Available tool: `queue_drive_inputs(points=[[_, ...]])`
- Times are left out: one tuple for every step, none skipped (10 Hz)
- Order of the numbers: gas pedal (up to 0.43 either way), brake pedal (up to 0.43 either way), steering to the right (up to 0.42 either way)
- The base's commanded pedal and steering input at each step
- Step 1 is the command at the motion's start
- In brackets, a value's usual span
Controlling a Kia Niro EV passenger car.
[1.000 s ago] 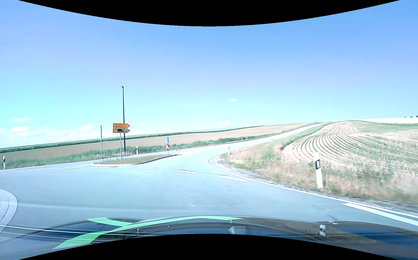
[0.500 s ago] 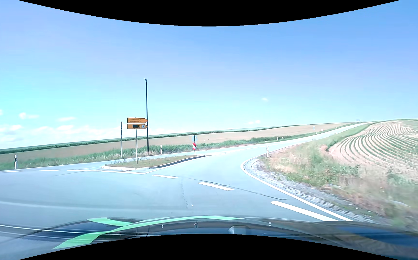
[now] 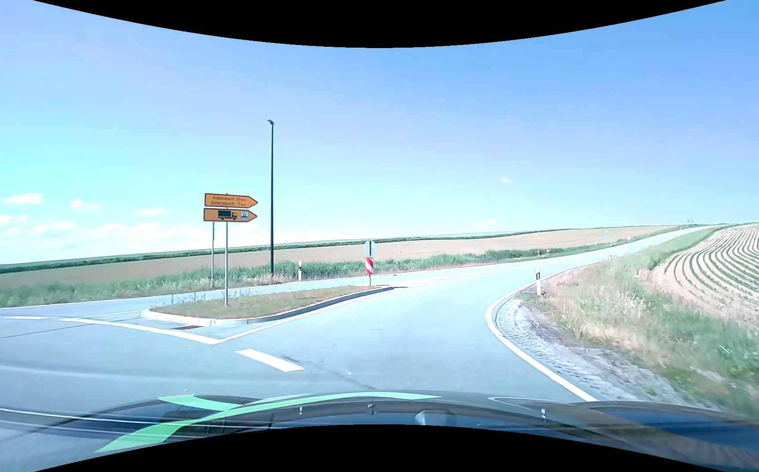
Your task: Follow the waypoints while adhering to traffic rules and regulations
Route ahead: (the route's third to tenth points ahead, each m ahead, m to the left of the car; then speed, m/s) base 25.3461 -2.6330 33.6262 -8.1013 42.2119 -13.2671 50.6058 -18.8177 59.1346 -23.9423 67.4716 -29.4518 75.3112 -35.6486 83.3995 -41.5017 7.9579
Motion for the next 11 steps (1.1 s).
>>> queue_drive_inputs(points=[[0.197, 0.0, 0.041], [0.197, 0.0, 0.049], [0.197, 0.0, 0.052], [0.22, 0.0, 0.057], [0.228, 0.0, 0.065], [0.228, 0.0, 0.073], [0.228, 0.0, 0.083], [0.228, 0.0, 0.093], [0.228, 0.0, 0.099], [0.228, 0.0, 0.104], [0.228, 0.0, 0.106]])
